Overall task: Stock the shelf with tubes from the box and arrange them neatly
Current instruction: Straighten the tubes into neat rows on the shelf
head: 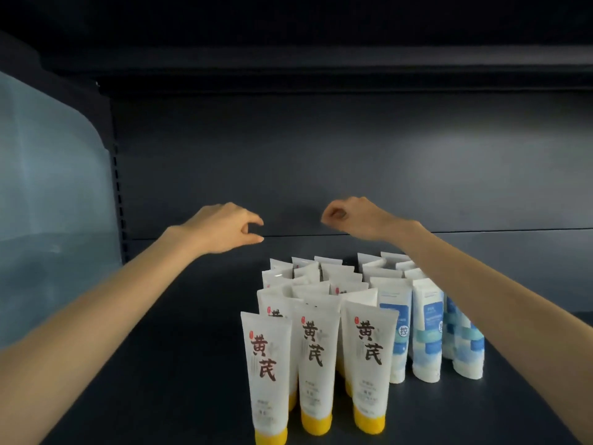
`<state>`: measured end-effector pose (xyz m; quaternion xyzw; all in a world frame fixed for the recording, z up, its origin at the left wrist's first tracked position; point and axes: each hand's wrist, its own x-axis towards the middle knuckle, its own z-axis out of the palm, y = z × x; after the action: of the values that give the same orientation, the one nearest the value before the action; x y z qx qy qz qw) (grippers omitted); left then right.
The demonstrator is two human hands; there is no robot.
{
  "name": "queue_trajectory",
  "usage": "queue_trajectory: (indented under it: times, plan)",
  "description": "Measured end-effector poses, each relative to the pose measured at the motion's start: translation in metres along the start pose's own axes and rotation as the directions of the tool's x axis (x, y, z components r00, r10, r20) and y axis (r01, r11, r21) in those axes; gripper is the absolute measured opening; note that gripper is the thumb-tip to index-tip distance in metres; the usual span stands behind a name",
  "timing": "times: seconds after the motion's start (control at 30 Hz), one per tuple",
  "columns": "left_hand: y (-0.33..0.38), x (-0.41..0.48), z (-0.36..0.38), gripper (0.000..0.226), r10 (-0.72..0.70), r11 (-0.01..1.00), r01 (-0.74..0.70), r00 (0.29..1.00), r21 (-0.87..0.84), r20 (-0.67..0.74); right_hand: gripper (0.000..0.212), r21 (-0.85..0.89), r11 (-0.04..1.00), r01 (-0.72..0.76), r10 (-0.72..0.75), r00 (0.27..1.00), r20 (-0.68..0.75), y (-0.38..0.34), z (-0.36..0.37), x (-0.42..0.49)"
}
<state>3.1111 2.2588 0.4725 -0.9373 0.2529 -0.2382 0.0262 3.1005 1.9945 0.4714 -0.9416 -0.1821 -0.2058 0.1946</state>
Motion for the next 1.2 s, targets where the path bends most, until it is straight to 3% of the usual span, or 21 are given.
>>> queue_trajectory:
  times: [0.2, 0.5, 0.6, 0.77, 1.03, 1.2]
  plan:
    - [-0.002, 0.030, 0.032, 0.049, 0.123, 0.992, -0.123, 0.986, -0.009, 0.113, 0.020, -0.124, 0.992, -0.016, 0.039, 0.982, 0.185, 0.013, 0.021, 0.014]
    - [-0.003, 0.054, 0.068, 0.048, 0.169, 0.985, -0.173, 0.964, 0.004, 0.204, 0.024, -0.185, 0.983, 0.011, 0.053, 0.939, 0.341, 0.023, 0.031, 0.039]
    - [-0.007, 0.055, 0.075, 0.037, 0.195, 0.979, -0.201, 0.966, 0.024, 0.168, 0.022, -0.208, 0.977, 0.033, 0.044, 0.934, 0.356, 0.027, 0.039, 0.047]
    - [-0.010, 0.059, 0.084, 0.027, 0.211, 0.977, -0.214, 0.968, 0.008, 0.135, 0.005, -0.108, 0.993, 0.055, -0.014, 0.937, 0.349, 0.034, 0.051, 0.052]
    - [-0.017, 0.063, 0.088, 0.019, 0.231, 0.973, -0.232, 0.965, -0.007, 0.123, 0.018, -0.040, 0.998, 0.056, -0.037, 0.924, 0.379, 0.040, 0.054, 0.052]
    - [-0.021, 0.060, 0.088, 0.017, 0.208, 0.978, -0.207, 0.971, -0.023, 0.118, 0.014, -0.057, 0.997, 0.057, -0.029, 0.914, 0.405, 0.039, 0.054, 0.057]
